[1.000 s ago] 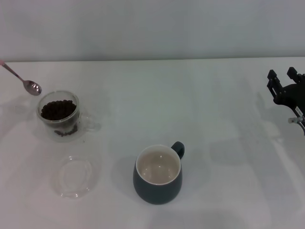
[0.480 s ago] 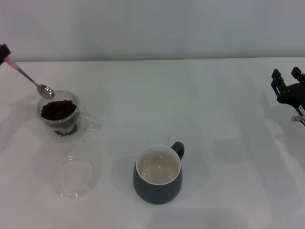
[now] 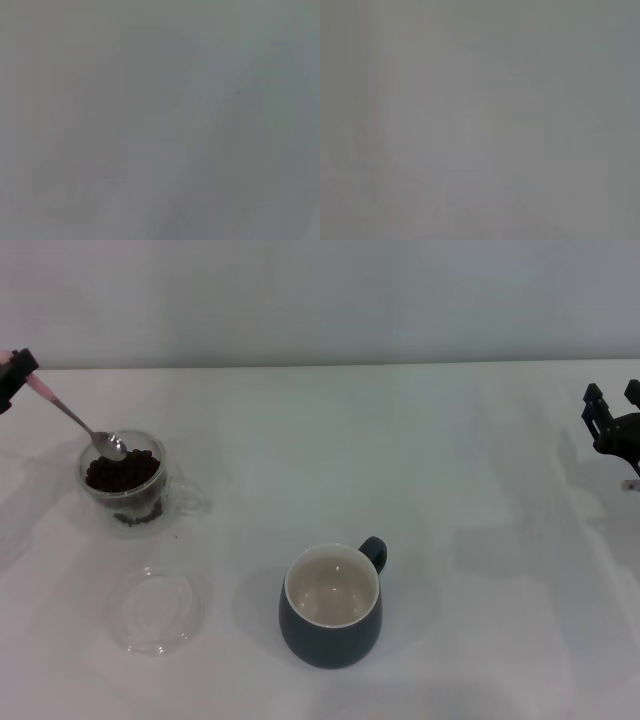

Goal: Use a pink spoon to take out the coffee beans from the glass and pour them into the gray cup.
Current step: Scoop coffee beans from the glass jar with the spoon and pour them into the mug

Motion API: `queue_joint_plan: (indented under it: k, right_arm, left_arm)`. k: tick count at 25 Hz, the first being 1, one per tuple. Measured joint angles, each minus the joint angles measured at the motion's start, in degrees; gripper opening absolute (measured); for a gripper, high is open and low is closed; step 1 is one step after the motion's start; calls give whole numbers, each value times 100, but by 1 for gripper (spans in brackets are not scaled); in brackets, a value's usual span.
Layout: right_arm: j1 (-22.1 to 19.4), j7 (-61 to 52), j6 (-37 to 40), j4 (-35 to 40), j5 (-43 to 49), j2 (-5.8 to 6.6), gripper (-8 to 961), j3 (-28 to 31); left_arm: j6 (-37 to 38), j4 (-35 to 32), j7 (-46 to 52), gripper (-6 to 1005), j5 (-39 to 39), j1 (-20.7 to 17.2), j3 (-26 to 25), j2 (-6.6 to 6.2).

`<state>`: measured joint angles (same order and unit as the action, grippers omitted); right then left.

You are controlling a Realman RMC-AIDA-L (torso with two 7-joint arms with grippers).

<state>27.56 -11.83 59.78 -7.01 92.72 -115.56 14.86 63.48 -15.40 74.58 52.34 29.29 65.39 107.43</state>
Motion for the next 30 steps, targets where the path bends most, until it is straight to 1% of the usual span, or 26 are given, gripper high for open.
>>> queue_joint_plan:
  k: [4, 8, 10, 19, 24, 30]
  right_arm:
    - [15, -3, -17, 32, -6, -1, 539, 24]
    - [24, 0, -25, 34, -9, -1, 540, 84]
    - [24, -3, -34, 34, -9, -1, 540, 88]
    - [21, -3, -60, 9, -9, -10, 543, 146]
    - [21, -6, -71, -12, -8, -15, 544, 148]
    - [32, -5, -94, -17, -47, -22, 545, 149]
  left_arm:
    - [-69, 2, 40, 133, 4, -22, 0, 34]
    - [-118, 10, 61, 133, -50, -45, -4, 123]
    - [-149, 11, 71, 133, -61, -49, -13, 142]
    - [-674, 11, 283, 132, -51, 47, -26, 188]
    - [-741, 11, 291, 134, -37, 84, -27, 202]
    - [-806, 18, 528, 134, -47, 125, -26, 253]
